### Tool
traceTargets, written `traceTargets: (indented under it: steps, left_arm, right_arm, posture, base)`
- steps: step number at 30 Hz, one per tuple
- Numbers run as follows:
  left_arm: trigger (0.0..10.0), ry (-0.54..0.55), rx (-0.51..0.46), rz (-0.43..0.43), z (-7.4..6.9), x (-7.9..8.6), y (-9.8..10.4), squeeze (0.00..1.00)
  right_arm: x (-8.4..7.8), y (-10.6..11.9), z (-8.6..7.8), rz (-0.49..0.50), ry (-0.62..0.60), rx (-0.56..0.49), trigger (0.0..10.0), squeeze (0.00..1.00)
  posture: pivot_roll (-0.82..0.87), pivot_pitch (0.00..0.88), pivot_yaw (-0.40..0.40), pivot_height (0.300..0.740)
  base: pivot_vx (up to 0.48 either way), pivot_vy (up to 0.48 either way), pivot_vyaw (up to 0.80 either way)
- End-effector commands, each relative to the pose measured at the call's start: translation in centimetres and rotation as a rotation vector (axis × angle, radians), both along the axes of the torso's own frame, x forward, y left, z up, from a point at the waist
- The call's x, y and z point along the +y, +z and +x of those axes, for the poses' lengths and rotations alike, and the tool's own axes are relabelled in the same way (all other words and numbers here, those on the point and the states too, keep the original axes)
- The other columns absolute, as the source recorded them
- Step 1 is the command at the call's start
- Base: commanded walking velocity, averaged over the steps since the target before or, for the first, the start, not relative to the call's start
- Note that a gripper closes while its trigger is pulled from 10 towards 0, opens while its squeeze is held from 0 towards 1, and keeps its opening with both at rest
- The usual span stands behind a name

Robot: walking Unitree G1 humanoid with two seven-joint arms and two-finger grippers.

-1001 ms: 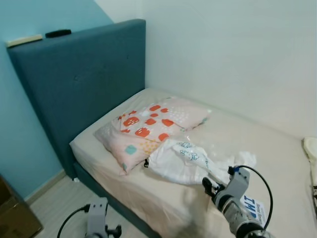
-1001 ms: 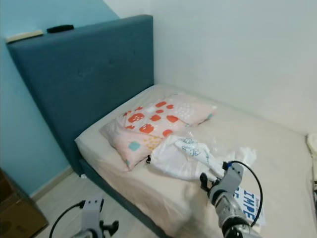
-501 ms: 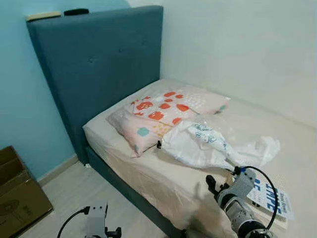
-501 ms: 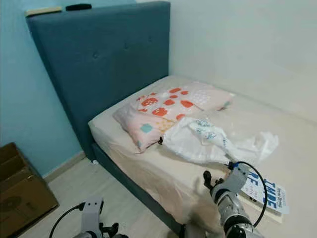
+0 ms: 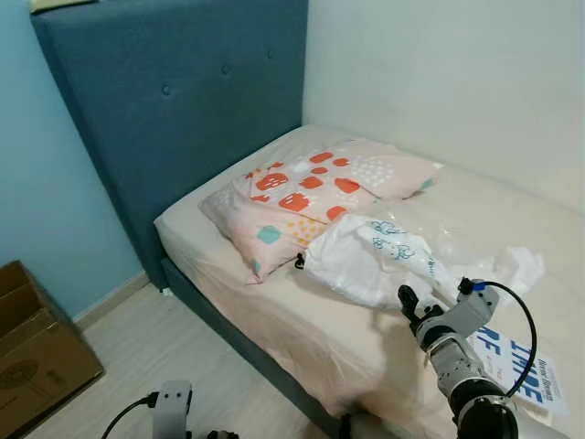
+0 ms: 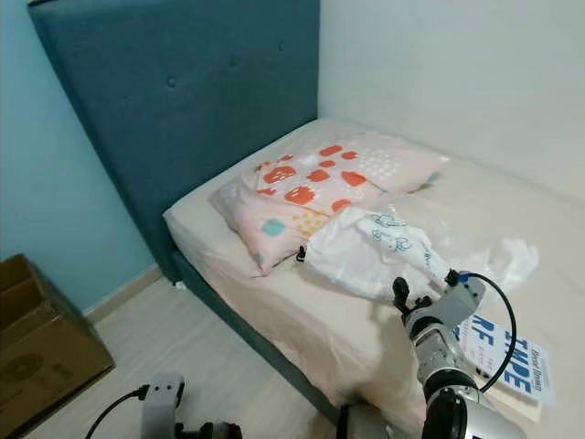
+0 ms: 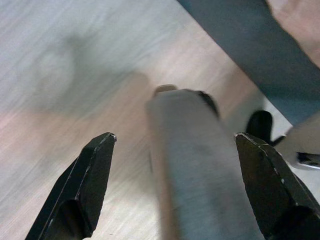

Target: Clean up the room

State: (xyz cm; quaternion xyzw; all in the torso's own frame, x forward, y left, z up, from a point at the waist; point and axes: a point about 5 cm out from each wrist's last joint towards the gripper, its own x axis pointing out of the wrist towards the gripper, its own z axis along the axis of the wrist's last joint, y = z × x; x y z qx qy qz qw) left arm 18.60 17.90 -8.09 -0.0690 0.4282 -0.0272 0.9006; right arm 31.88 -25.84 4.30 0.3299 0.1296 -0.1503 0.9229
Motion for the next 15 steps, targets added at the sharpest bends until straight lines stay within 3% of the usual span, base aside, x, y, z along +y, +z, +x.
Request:
traceTargets:
  steps: [1, 11, 12, 13, 14, 15]
  left_arm:
    - [10.0, 0.006, 0.057, 0.002, -1.8, 0.6, -0.8, 0.00]
    - [10.0, 0.018, 0.056, -0.004, -3.6, 1.8, -1.2, 0.00]
    - [10.0, 0.020, 0.057, -0.003, -3.8, 1.9, -1.2, 0.00]
    - [10.0, 0.021, 0.057, -0.003, -4.0, 2.0, -1.3, 0.00]
    - [10.0, 0.023, 0.056, -0.002, -4.1, 2.1, -1.3, 0.00]
    - [10.0, 0.025, 0.056, 0.000, -4.2, 2.3, -1.3, 0.00]
  right_arm:
    - [-0.8, 0.3, -0.1, 0.013, -0.051, -0.012, 10.0, 0.00]
    - [-2.6, 2.0, 0.5, 0.040, -0.150, -0.062, 10.0, 0.00]
    - [-2.9, 2.3, 0.6, 0.052, -0.164, -0.085, 1.0, 0.00]
    - [-3.0, 2.6, 0.7, 0.060, -0.173, -0.100, 1.0, 0.00]
    - [-3.2, 3.0, 0.9, 0.077, -0.184, -0.130, 0.0, 0.00]
    - [-3.4, 3.6, 1.1, 0.094, -0.193, -0.162, 0.0, 0.00]
  posture:
    - [0.17, 0.194, -0.007, 0.615]
    - [0.20, 0.277, 0.000, 0.615]
    - [0.20, 0.283, 0.000, 0.615]
    - [0.21, 0.284, 0.001, 0.615]
    - [0.21, 0.287, 0.000, 0.615]
    - [0.21, 0.287, -0.001, 0.615]
  base:
    - [0.000, 0.000, 0.00]
    - [0.000, 0.000, 0.00]
    - [0.000, 0.000, 0.00]
    - [0.000, 0.000, 0.00]
    - [0.000, 0.000, 0.00]
    - [0.000, 0.000, 0.00]
